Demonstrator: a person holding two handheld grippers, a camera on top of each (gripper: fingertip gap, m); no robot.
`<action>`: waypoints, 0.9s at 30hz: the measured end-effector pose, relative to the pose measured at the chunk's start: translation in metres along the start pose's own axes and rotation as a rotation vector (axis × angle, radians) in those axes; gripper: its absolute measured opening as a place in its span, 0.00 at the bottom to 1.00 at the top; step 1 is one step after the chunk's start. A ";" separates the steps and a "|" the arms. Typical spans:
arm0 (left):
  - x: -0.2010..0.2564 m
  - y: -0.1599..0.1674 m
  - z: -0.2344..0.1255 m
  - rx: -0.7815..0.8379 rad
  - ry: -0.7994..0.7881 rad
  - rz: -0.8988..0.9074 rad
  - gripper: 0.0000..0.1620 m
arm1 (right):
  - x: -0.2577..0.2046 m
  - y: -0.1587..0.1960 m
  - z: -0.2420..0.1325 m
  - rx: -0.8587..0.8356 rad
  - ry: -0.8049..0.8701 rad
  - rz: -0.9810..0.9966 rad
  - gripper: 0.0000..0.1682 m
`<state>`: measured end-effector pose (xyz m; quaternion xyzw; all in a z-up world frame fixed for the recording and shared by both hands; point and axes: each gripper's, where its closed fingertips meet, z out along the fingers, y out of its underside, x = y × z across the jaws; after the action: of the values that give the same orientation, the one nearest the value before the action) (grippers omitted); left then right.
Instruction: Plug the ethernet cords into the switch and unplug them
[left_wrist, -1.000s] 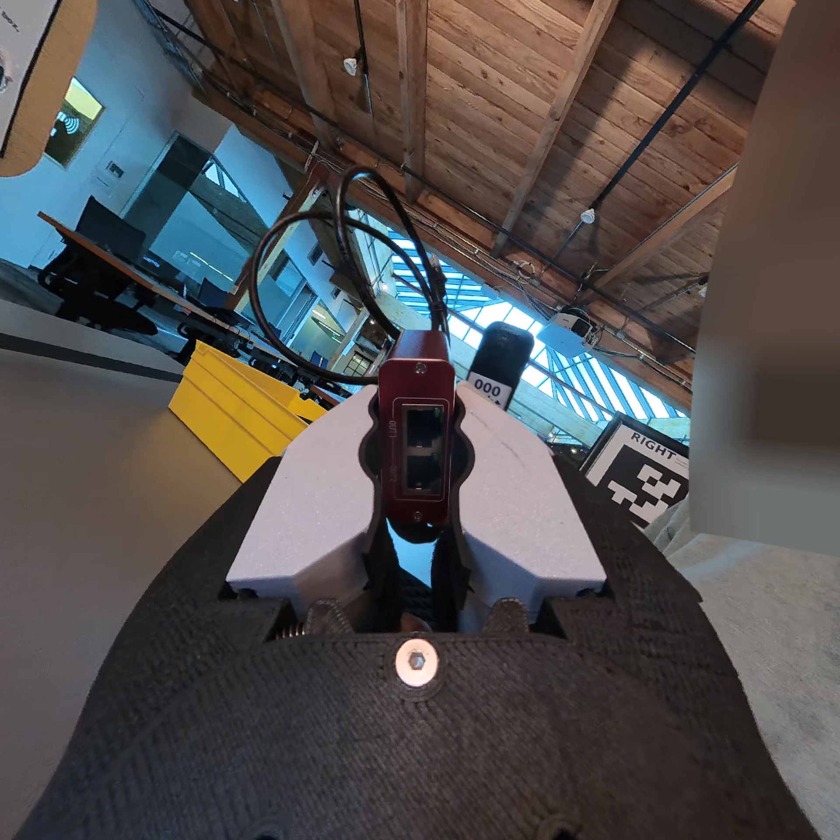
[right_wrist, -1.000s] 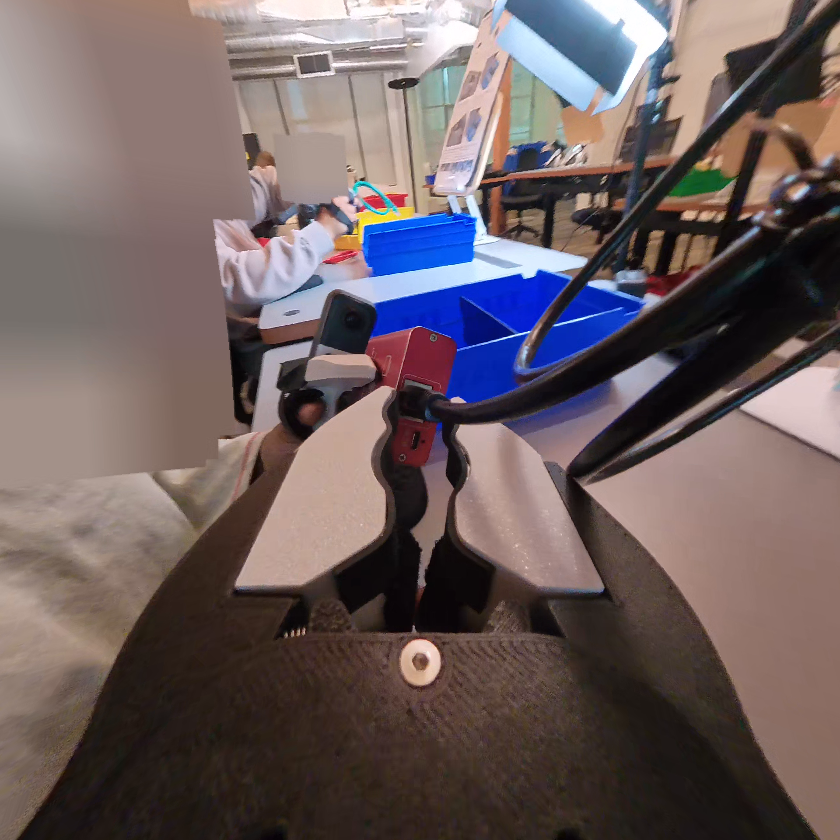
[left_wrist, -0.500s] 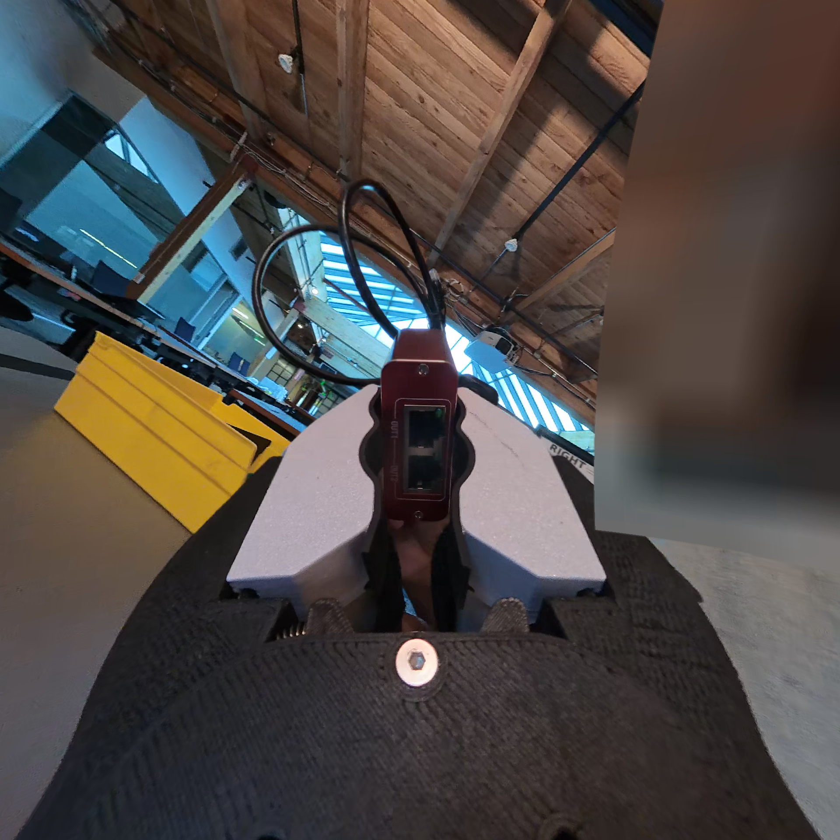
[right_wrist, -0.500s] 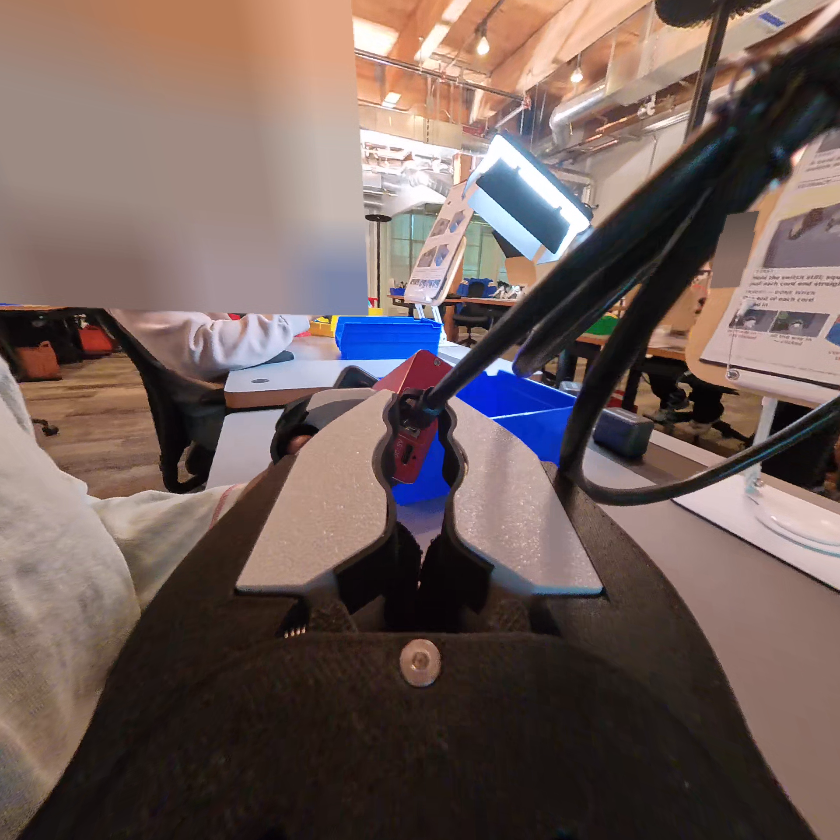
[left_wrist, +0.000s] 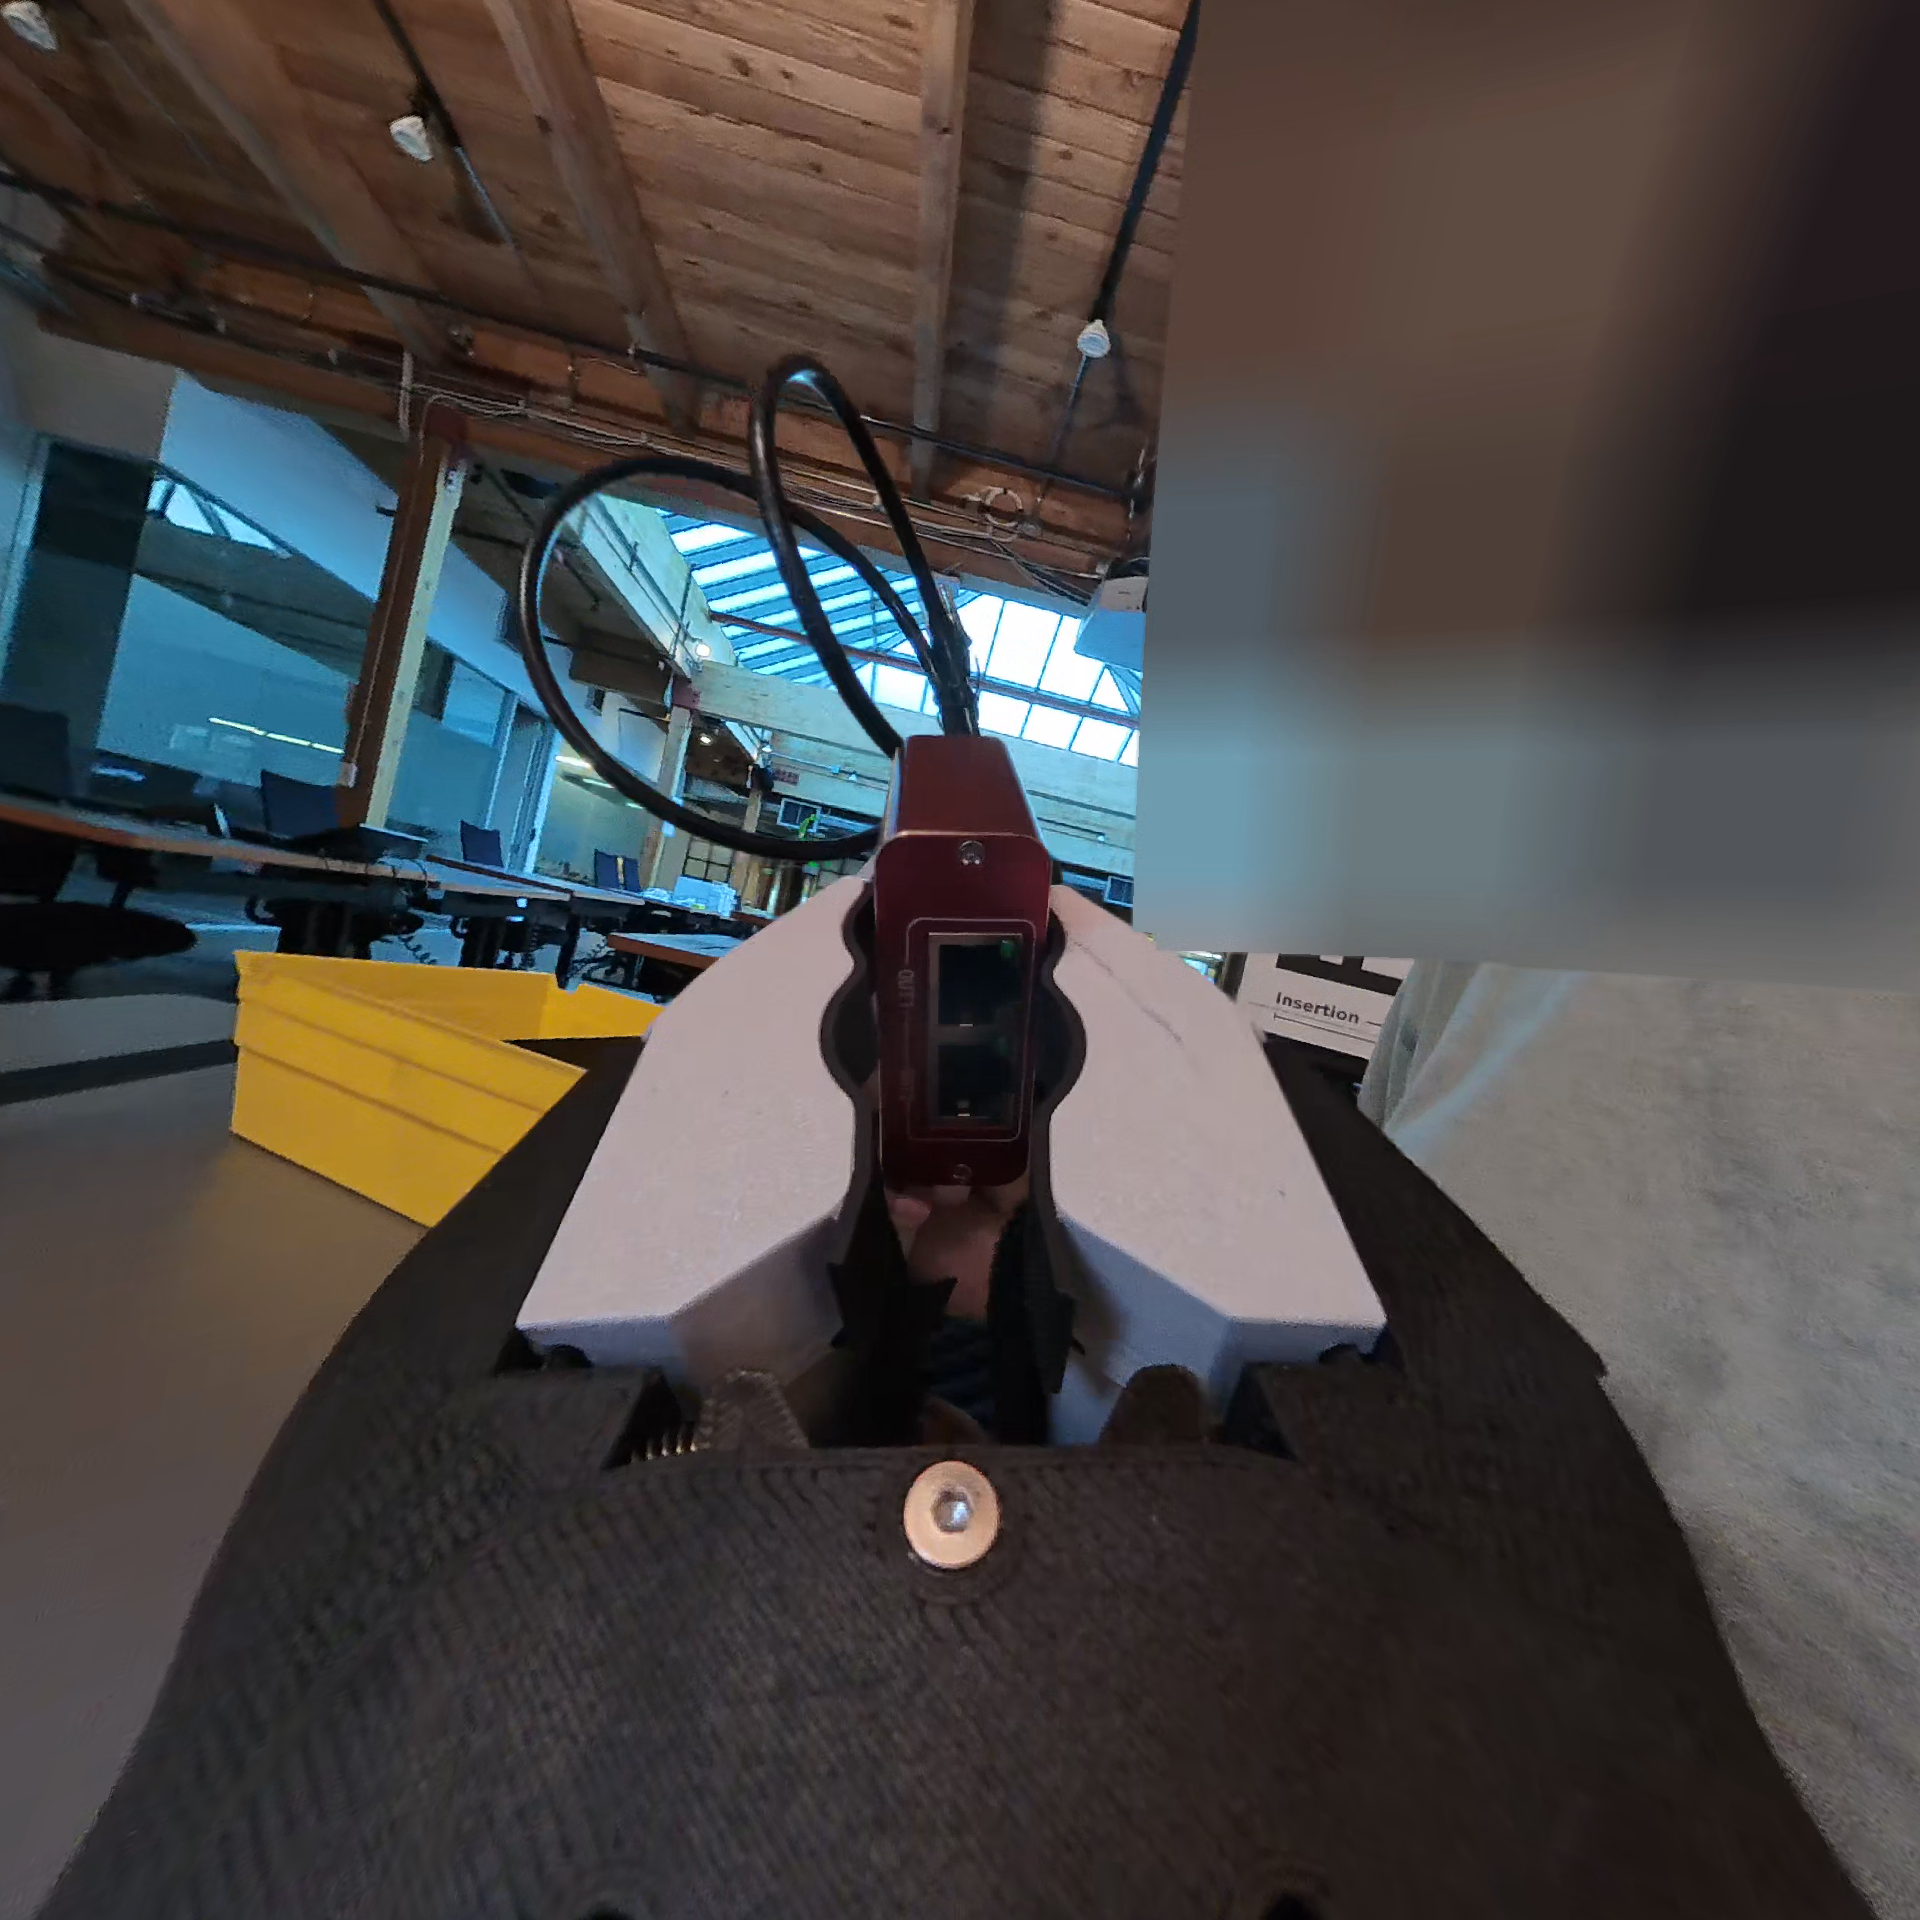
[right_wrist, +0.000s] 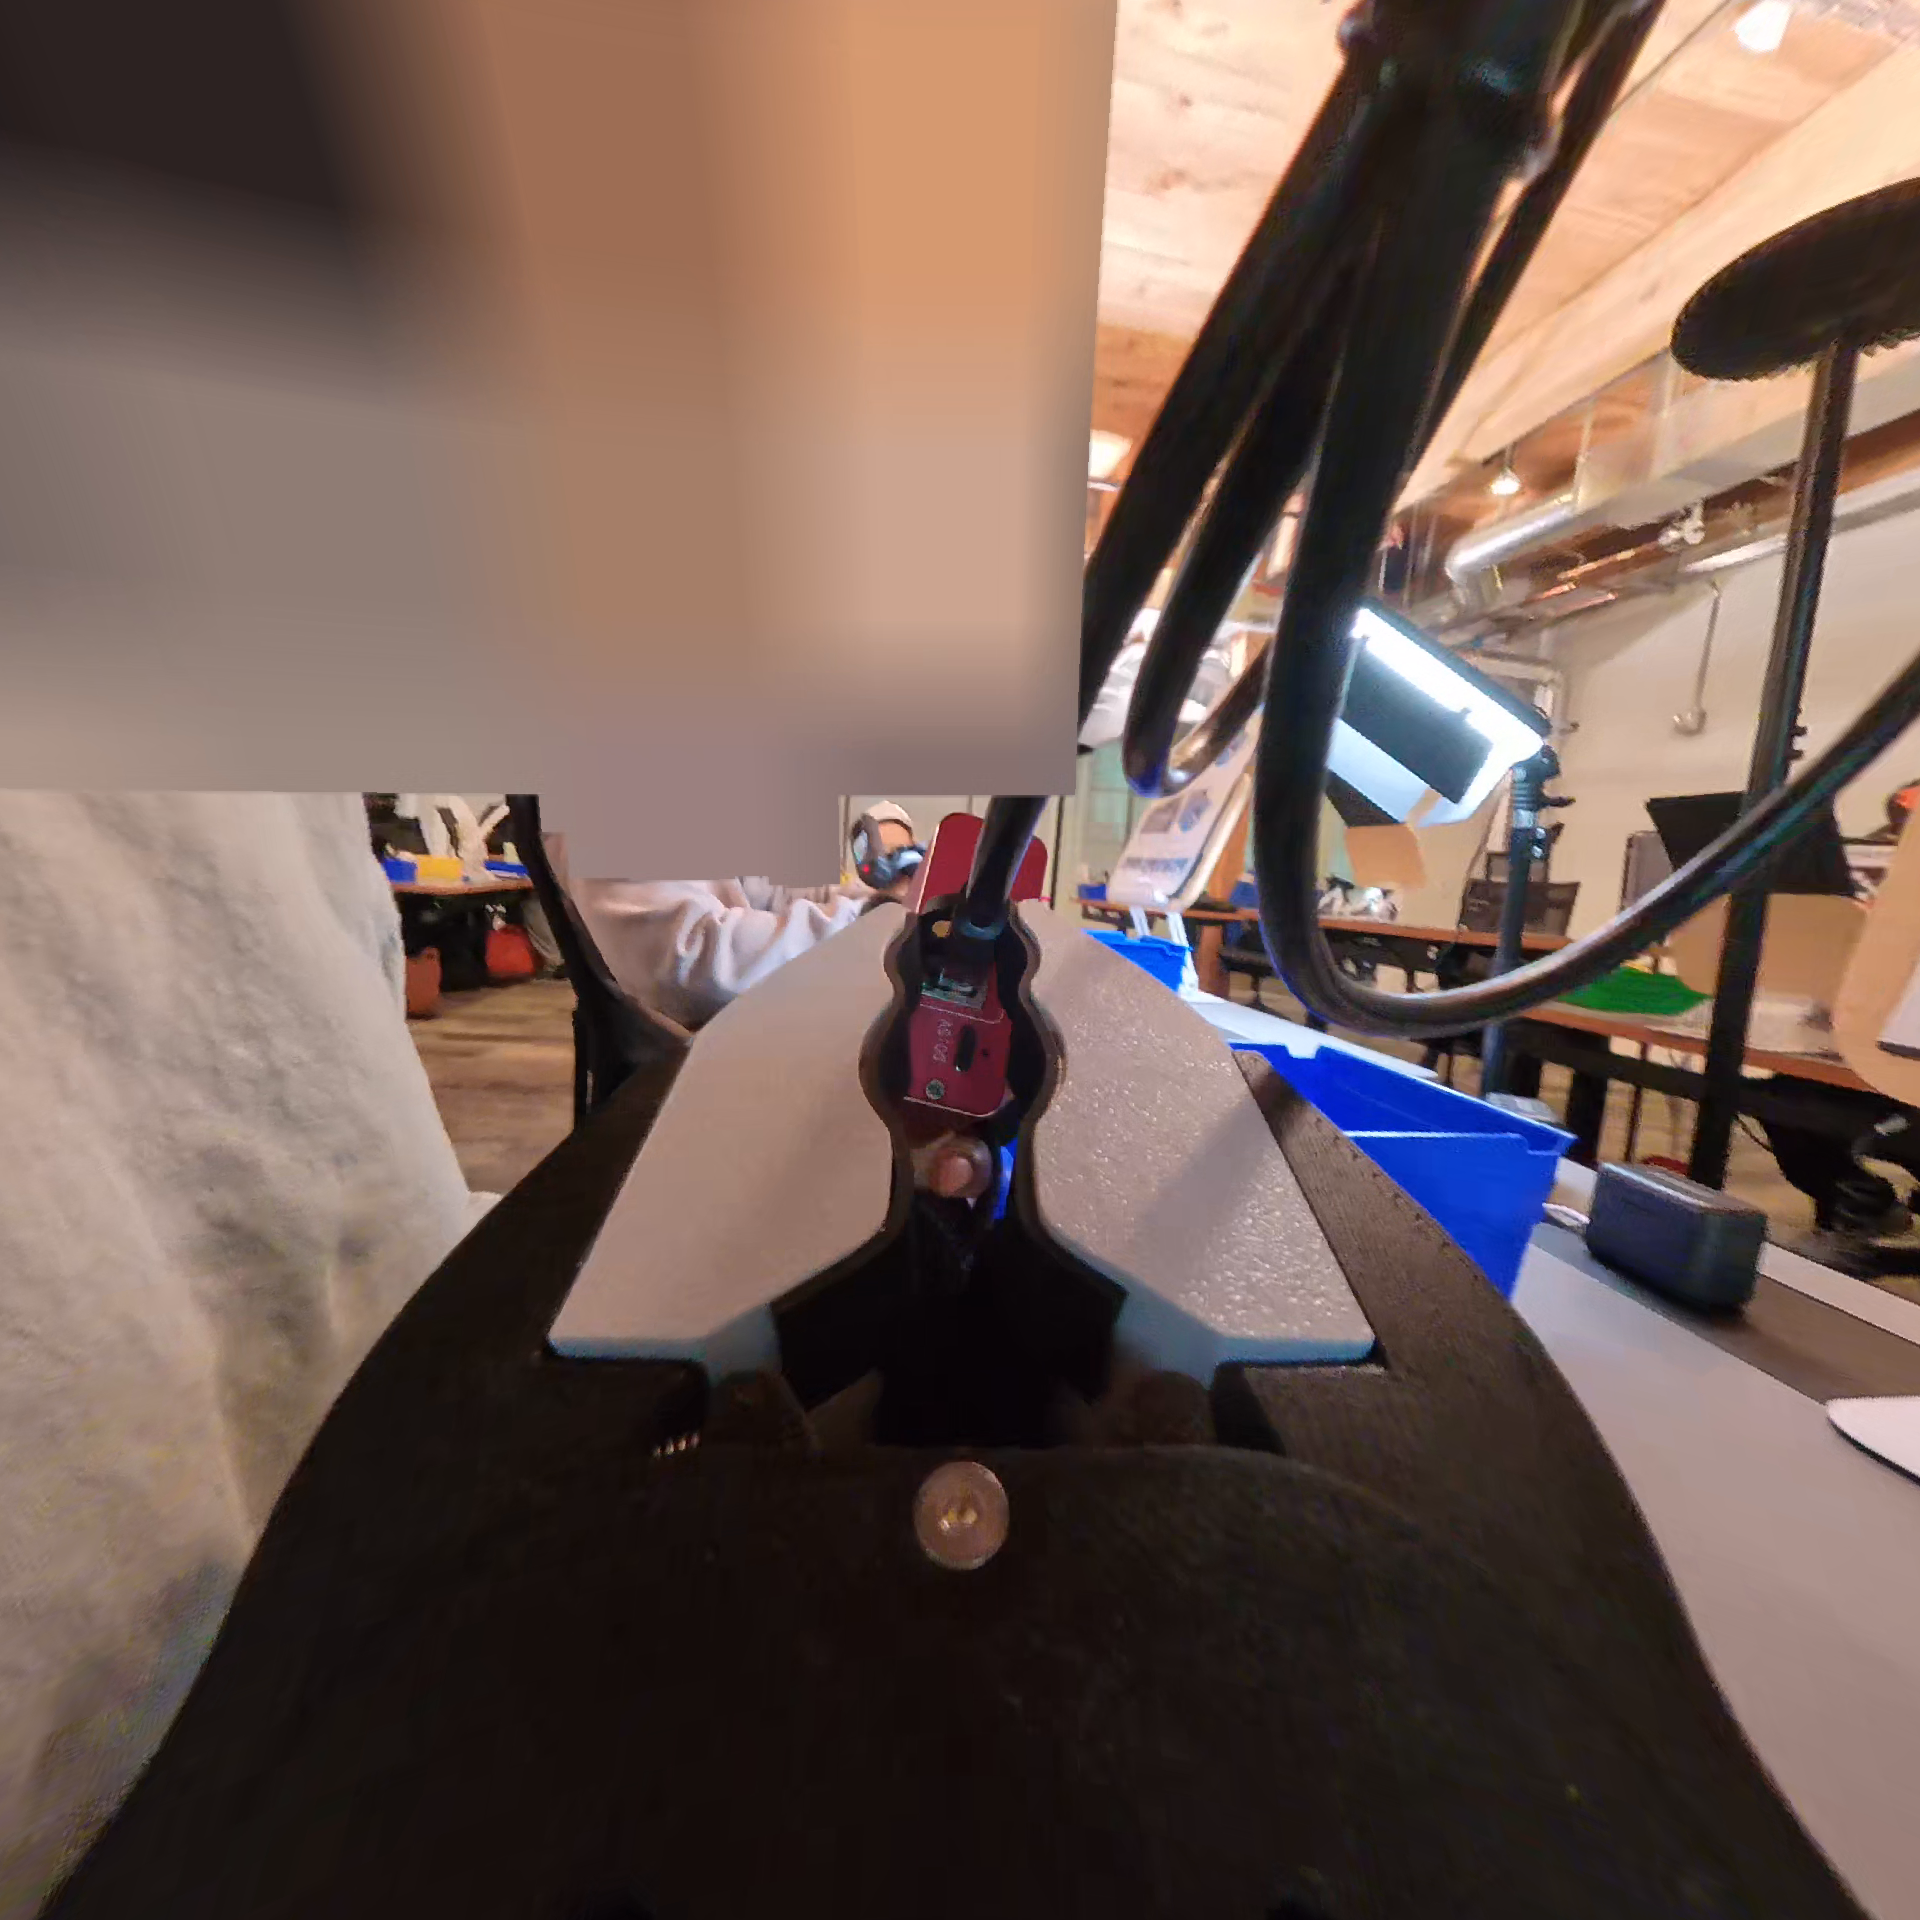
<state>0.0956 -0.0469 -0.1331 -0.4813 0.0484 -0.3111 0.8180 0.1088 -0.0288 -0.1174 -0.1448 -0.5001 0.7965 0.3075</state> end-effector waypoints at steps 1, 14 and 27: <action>0.000 0.001 0.000 0.001 0.002 -0.010 0.17 | -0.001 -0.001 0.000 0.014 -0.002 0.011 0.08; 0.014 0.006 0.000 -0.056 0.022 0.198 0.16 | -0.010 0.000 -0.004 -0.005 -0.067 -0.022 0.08; 0.012 0.013 0.000 -0.088 -0.007 0.204 0.18 | -0.021 0.019 0.010 -0.213 -0.179 0.060 0.09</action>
<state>0.1107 -0.0494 -0.1412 -0.5104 0.1075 -0.2222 0.8237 0.1129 -0.0550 -0.1312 -0.1199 -0.6025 0.7575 0.2208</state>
